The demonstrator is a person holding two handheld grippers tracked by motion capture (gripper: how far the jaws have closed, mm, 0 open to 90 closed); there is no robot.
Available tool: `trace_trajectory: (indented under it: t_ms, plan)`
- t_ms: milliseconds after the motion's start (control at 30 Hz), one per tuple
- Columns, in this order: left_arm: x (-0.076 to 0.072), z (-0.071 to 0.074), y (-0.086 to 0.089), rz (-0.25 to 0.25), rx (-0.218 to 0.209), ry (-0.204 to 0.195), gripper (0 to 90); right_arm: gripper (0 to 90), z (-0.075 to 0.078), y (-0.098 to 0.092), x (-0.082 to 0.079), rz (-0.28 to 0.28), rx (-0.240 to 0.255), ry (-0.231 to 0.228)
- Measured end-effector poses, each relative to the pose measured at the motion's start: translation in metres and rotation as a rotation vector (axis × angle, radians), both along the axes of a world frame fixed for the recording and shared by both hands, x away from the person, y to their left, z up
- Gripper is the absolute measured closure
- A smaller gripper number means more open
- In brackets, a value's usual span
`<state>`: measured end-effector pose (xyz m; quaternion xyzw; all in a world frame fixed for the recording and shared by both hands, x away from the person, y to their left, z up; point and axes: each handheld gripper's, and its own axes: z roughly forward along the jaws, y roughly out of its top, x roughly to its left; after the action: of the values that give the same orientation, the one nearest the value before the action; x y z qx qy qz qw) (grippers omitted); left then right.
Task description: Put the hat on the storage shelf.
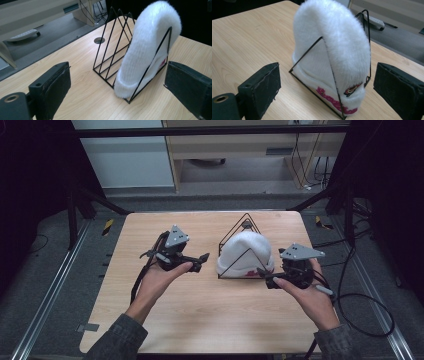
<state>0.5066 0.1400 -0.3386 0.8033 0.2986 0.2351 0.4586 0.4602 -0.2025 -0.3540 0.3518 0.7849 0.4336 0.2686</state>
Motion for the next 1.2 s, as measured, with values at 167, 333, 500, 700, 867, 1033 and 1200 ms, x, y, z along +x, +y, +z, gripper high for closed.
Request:
trace_trajectory:
  t_ms: [167,333,500,700,867,1033,1200]
  plan:
    - [-0.009,-0.006,0.011,0.007,0.004,-0.006,6.3,7.2,0.000,0.003,-0.003,0.004,-0.008,-0.007]
    - [-0.016,-0.011,0.021,0.007,0.007,-0.009,6.0,7.2,0.000,0.007,-0.006,0.009,-0.008,-0.013]
    - [-0.025,-0.017,0.036,0.011,0.000,-0.010,6.0,7.9,0.001,0.015,-0.010,0.018,-0.007,-0.018]
    - [-0.031,-0.023,0.048,0.021,-0.013,-0.001,5.7,8.3,0.003,0.024,-0.015,0.027,-0.016,-0.027]
    - [-0.037,-0.027,0.057,0.021,-0.023,-0.003,5.5,7.1,0.003,0.034,-0.021,0.034,-0.020,-0.030]
    - [-0.045,-0.034,0.064,0.024,-0.004,0.000,5.3,6.6,-0.001,0.049,-0.023,0.053,-0.033,-0.016]
    - [-0.051,-0.042,0.066,0.017,0.005,0.011,4.2,7.7,-0.009,0.066,-0.026,0.078,-0.057,-0.011]
